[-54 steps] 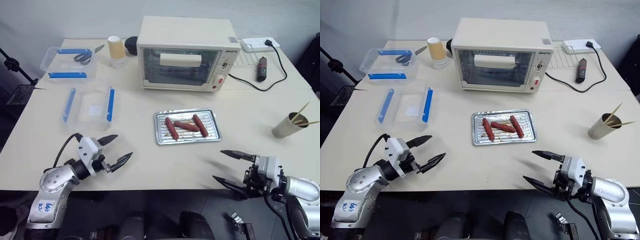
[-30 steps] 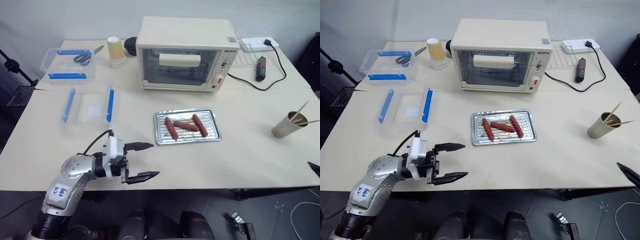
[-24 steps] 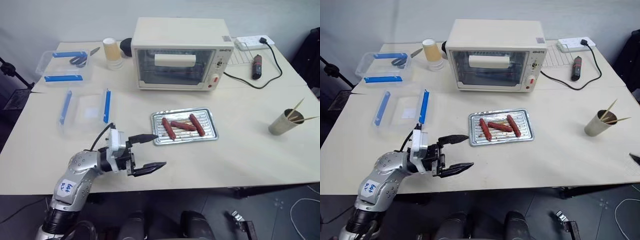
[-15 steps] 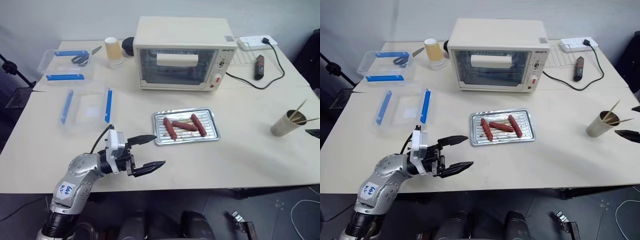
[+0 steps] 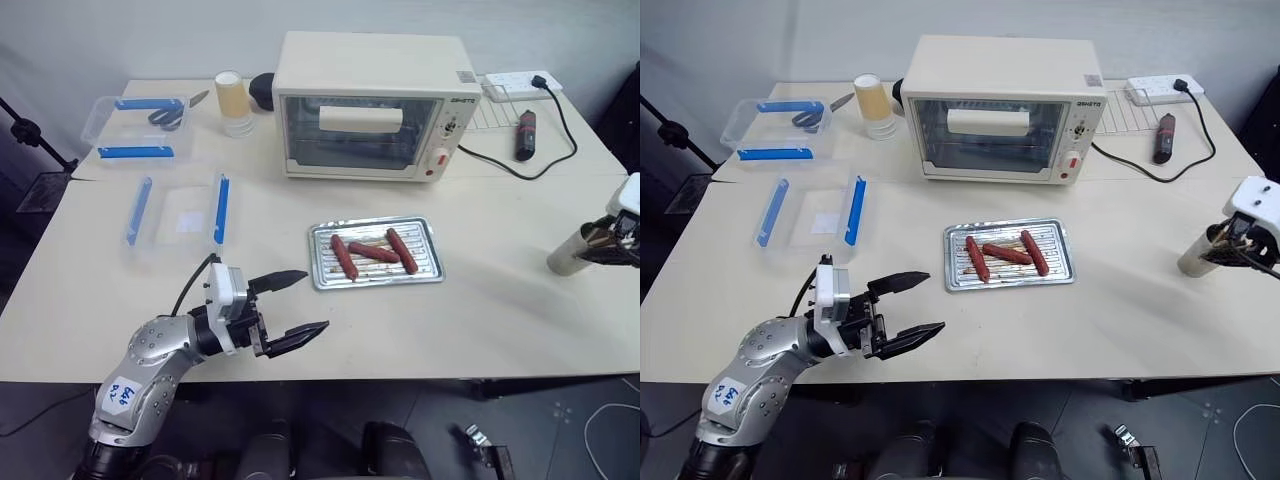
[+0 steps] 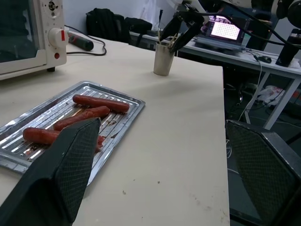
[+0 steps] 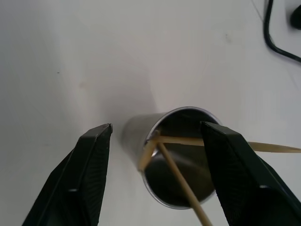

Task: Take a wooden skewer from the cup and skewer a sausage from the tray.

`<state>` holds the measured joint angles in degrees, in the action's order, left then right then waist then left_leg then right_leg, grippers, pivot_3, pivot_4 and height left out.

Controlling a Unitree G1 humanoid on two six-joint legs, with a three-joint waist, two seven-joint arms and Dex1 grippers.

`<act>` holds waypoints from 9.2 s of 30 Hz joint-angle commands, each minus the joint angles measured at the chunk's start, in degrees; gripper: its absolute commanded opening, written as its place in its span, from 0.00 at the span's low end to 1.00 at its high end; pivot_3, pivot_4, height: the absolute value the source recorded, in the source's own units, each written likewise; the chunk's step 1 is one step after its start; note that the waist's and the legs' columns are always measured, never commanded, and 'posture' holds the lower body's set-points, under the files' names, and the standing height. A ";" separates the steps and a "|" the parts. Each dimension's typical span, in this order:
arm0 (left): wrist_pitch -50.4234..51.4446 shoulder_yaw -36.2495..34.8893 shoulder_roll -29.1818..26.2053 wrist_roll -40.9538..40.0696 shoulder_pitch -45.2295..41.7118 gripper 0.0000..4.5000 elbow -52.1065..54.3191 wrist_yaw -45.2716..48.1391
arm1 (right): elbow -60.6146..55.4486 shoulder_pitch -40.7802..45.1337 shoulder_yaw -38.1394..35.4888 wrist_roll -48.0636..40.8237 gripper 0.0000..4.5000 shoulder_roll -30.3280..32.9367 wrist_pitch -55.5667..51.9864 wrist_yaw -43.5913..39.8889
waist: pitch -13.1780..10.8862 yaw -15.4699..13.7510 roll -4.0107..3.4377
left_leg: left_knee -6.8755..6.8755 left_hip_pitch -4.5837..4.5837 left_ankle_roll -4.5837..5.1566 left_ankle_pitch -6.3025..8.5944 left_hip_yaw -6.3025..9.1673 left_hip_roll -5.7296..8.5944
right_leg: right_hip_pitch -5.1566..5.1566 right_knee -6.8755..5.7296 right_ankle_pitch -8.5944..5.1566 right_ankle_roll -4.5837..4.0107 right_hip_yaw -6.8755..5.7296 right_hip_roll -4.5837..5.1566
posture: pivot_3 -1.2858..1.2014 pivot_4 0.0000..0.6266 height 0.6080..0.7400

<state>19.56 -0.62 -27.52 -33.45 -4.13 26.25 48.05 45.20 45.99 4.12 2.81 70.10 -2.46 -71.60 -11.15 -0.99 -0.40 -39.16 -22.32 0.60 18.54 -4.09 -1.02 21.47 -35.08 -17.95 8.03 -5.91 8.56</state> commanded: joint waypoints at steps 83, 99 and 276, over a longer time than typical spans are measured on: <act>-1.69 -2.52 -0.41 -2.79 -6.25 1.00 -5.35 3.76 | -15.00 24.16 3.22 -29.11 0.00 10.15 -34.11 -20.90 | 0.00 1.01 -0.22 | 0.06 0.00 -0.05 0.03 0.06 -0.09 | 0.09 0.01 -0.01 -0.01 0.04 -0.02 | 0.52 0.24 1.00; 1.18 2.86 10.66 -5.48 -15.84 1.00 -5.30 -0.34 | -51.67 -3.93 -18.65 -65.79 0.00 -22.52 -60.35 5.06 | 0.03 -0.62 0.12 | -0.22 -0.14 0.02 0.02 0.36 0.07 | 0.00 -0.42 0.04 0.05 -0.08 0.01 | 0.52 0.24 1.00; -4.32 1.58 -2.60 3.26 -3.69 0.00 -5.39 4.66 | -47.83 -0.24 11.48 -15.66 0.05 -26.57 -14.32 -14.80 | -0.01 1.04 0.20 | 0.10 -0.06 -0.03 0.02 0.38 -0.06 | 0.08 -0.15 0.05 0.03 -0.09 -0.03 | 0.52 0.24 1.00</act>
<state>15.56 1.05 -30.13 -29.94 -7.36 19.78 52.59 -0.76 45.83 15.99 -12.03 43.65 -16.55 -86.39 -11.16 0.05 -0.21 -39.06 -22.38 0.57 18.55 -3.71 -1.08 21.54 -35.23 -17.90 8.05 -6.00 8.53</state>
